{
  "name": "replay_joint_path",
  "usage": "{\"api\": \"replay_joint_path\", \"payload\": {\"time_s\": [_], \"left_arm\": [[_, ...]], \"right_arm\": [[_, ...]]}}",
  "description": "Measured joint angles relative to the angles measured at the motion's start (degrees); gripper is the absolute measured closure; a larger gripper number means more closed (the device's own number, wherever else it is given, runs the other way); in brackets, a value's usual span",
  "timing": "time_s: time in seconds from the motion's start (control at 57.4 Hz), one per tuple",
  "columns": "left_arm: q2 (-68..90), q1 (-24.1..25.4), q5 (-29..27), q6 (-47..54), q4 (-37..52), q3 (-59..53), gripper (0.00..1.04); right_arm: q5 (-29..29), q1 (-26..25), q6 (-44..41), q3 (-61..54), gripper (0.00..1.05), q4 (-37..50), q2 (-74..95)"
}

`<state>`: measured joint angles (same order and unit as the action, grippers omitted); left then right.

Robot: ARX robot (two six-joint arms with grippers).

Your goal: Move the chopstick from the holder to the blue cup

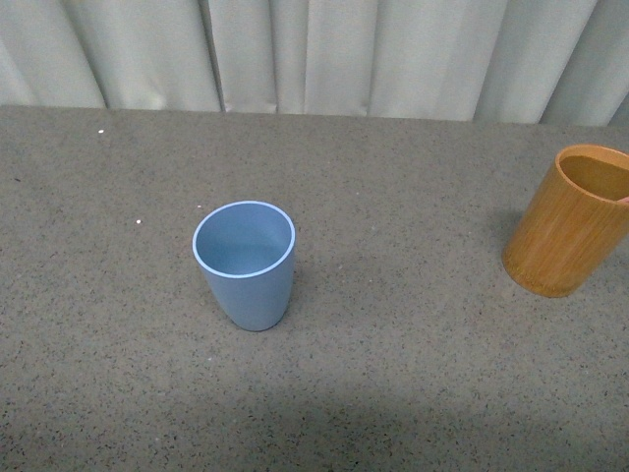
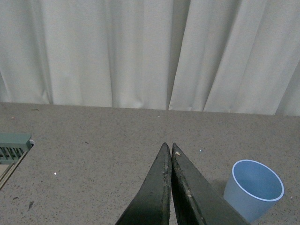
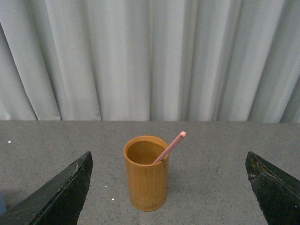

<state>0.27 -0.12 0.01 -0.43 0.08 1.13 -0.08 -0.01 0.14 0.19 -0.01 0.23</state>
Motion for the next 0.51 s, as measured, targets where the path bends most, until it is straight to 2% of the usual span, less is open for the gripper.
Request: {"api": "replay_joint_path", "payload": {"time_s": [0.157,0.192,0.209,0.227,0.261,0.296,0.349,0.401,0.505], "left_arm": [[0.0,0.0,0.0,0.0,0.0,0.0,1.01],[0.0,0.0,0.0,0.0,0.0,0.0,0.95],[0.0,0.0,0.0,0.0,0.0,0.0,0.91],[0.0,0.0,0.0,0.0,0.0,0.0,0.9],[0.0,0.0,0.0,0.0,0.0,0.0,0.83],[0.0,0.0,-0.2,0.0,0.0,0.0,0.77],[-0.1,0.0,0.0,0.0,0.0,0.0,0.68],[-0.1,0.0,-0.1,0.0,0.0,0.0,0.59],[-0.1,0.0,0.0,0.0,0.0,0.0,0.43]], "right_arm": [[0.0,0.0,0.0,0.0,0.1,0.0,0.0],[0.6,0.1,0.0,0.0,0.1,0.0,0.1],[5.4,1.5,1.3,0.5,0.1,-1.3,1.3],[6.8,1.8,1.3,0.7,0.1,-1.7,1.6],[17.3,5.2,3.8,2.8,0.1,-3.7,6.6],[26.5,6.4,6.0,4.0,0.1,-3.3,11.2],[35.6,5.9,7.1,5.8,0.1,-0.5,18.7],[39.3,4.3,7.3,7.8,0.1,3.0,25.3],[36.3,0.9,7.8,12.6,0.1,6.6,35.4]]}}
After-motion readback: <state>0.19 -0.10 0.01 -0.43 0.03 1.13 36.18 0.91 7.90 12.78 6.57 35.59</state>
